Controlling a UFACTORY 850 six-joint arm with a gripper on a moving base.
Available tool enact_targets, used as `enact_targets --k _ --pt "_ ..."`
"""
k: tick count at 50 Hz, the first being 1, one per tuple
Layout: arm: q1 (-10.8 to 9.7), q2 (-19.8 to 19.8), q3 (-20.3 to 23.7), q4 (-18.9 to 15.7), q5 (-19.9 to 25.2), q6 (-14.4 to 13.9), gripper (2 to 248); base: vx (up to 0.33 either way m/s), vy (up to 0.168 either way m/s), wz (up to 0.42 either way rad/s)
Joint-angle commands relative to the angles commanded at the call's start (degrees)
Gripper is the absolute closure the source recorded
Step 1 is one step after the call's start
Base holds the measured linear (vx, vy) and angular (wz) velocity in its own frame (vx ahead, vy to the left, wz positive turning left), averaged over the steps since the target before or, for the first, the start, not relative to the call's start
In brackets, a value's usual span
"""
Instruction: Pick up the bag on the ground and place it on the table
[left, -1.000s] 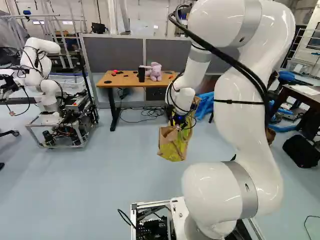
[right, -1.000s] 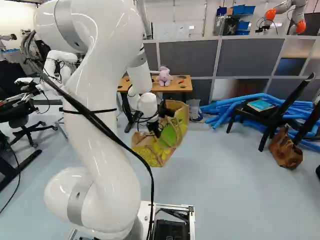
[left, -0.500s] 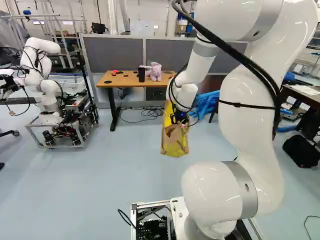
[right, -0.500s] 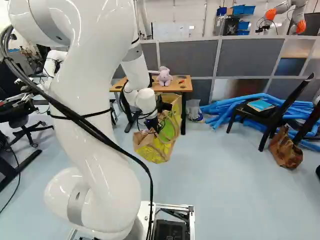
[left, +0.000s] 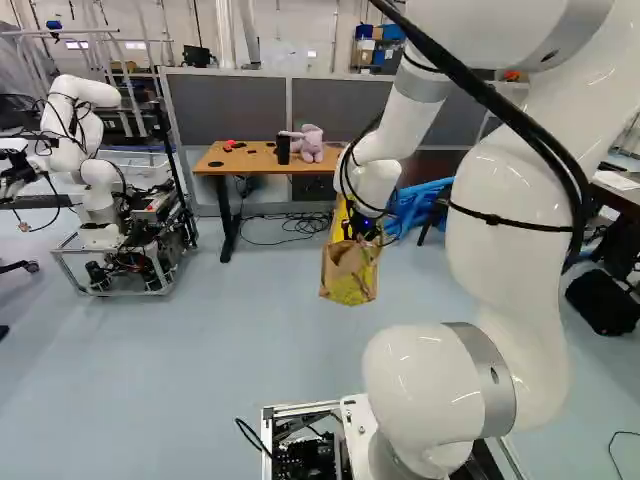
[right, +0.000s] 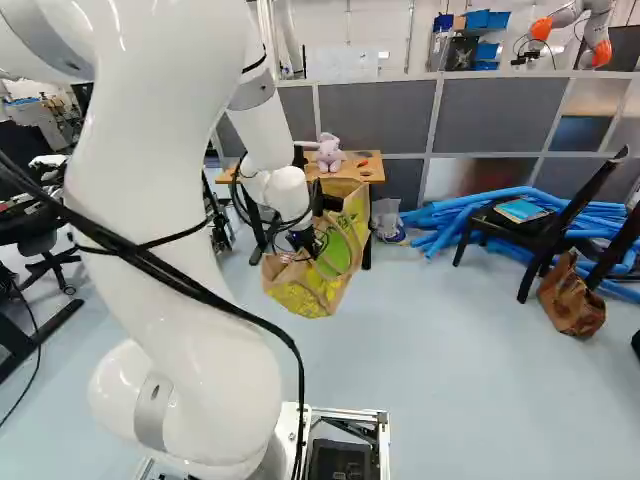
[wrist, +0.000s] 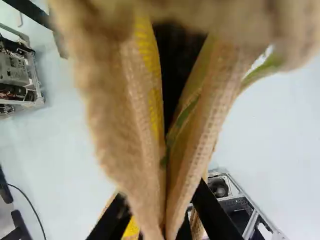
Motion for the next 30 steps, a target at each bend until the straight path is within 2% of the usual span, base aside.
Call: enact_targets --k 30 --pt "0.2 3.8 -1.6 -1.5 -4.6 0.0 228 0.0 0.0 0.0"
